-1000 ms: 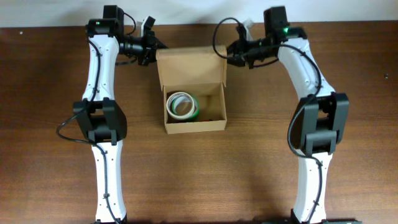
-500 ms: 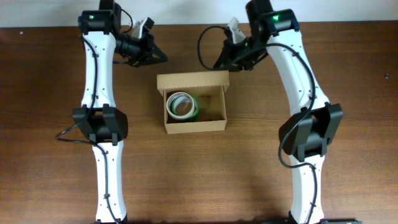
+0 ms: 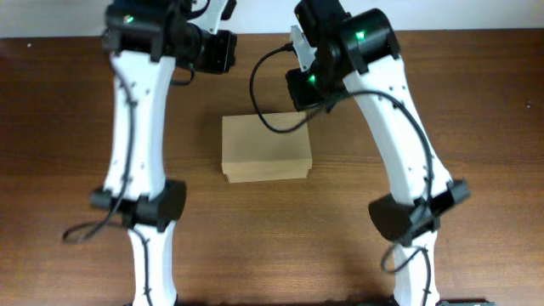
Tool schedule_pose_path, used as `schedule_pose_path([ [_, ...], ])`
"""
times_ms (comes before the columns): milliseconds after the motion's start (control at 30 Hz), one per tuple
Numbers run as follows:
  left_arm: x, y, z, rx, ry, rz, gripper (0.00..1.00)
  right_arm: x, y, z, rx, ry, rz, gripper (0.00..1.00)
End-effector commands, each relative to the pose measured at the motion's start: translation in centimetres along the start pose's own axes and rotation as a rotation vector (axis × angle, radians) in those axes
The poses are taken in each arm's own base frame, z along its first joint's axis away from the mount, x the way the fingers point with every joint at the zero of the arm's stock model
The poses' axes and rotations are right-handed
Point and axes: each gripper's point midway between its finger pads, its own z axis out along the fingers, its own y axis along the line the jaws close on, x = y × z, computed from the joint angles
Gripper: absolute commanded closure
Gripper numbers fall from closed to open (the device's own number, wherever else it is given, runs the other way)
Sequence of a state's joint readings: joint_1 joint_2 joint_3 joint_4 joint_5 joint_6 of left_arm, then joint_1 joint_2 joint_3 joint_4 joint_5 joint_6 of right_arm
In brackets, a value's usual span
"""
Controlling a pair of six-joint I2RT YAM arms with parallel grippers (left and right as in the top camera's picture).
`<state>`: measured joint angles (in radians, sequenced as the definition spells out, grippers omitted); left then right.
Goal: Pack container
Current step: 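Push the lid down over the box with both grippers, then press down on the closed lid with both grippers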
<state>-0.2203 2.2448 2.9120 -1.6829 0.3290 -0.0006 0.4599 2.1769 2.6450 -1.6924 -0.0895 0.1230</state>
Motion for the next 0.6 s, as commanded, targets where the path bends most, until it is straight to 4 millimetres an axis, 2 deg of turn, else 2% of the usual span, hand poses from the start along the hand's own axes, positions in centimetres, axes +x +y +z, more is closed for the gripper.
schedule_pose_path([
  [0, 1.4, 1.2, -4.1, -0.138, -0.017, -0.014, 0.99, -0.2, -1.1, -4.1, 0.132, -0.11, -0.038, 0.96],
  [233, 6.2, 1.3, -9.6, -0.25, -0.024, -0.038, 0.99, 0.8, -0.9, -10.0, 0.18, -0.243, -0.061, 0.96],
  [333, 8.1, 1.3, -11.1, -0.288, -0.051, -0.03, 0.99, 1.5, -1.0, -11.0, 0.179, -0.252, -0.06, 0.96],
  [400, 9.0, 1.1, -10.9, -0.294, -0.058, -0.017, 0.99, 1.8, -1.2, -10.2, 0.184, -0.223, -0.059, 0.96],
  [467, 9.4, 1.5, -9.7, -0.312, -0.051, -0.007, 0.99, 2.1, -1.6, -8.5, 0.195, -0.166, -0.055, 0.96],
  [567, 9.7, 2.2, -6.3, -0.309, -0.013, -0.003, 0.99, 2.5, -2.3, -4.9, 0.207, -0.071, -0.043, 0.95],
])
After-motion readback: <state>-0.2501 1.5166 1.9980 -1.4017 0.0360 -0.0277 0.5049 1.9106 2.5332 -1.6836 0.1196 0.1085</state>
